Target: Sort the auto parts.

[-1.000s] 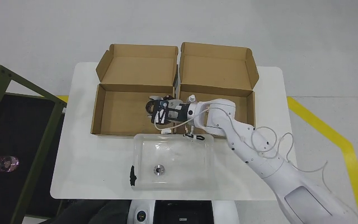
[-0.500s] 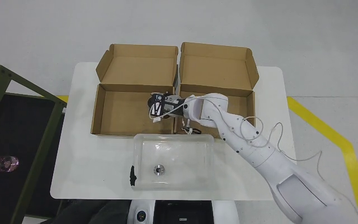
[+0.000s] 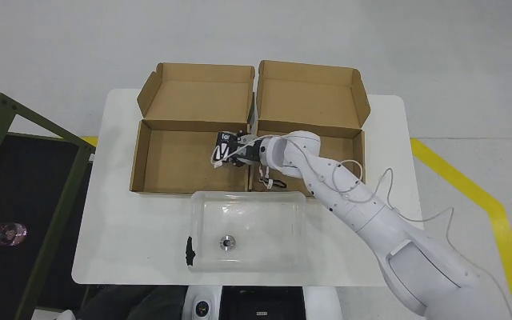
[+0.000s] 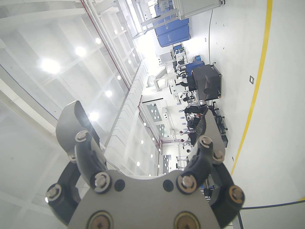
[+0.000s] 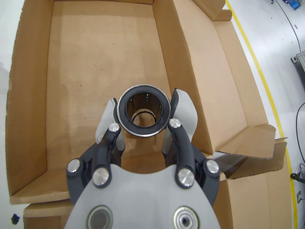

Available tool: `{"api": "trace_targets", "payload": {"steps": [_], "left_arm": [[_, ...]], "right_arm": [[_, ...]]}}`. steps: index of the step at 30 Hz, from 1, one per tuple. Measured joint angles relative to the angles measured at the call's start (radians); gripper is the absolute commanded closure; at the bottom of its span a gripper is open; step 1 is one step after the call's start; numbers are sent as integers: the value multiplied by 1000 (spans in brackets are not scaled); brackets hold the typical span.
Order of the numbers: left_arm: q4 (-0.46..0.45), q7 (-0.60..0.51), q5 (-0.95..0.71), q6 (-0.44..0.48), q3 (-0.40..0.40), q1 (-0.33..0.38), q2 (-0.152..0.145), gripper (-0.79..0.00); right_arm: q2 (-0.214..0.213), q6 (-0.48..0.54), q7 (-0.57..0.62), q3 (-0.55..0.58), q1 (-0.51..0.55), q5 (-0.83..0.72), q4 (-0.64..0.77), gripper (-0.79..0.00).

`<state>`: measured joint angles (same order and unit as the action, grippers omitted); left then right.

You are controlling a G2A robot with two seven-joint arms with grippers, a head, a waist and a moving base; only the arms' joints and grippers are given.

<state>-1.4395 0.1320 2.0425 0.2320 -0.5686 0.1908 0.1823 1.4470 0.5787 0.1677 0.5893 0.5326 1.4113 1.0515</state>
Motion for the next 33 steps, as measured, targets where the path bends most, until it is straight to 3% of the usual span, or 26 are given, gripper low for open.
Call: {"api": "trace_targets", "payload": {"steps": [3, 8, 20, 26, 33], "left_arm": [[0, 0, 0, 0, 0, 0, 0, -785], [0, 0, 0, 0, 0, 0, 0, -785], [0, 0, 0, 0, 0, 0, 0, -785], [0, 0, 0, 0, 0, 0, 0, -785], [0, 0, 0, 0, 0, 0, 0, -785]], "right_arm": [[7, -2, 1, -2, -2, 4, -13, -203], [16, -5, 1, -1, -2, 12, -29, -520], [15, 18, -20, 49, -15, 28, 21, -508], [-5, 67, -26, 111, 21, 6, 134, -489], [-39, 126, 32, 178, 120, -4, 318, -548]]}}
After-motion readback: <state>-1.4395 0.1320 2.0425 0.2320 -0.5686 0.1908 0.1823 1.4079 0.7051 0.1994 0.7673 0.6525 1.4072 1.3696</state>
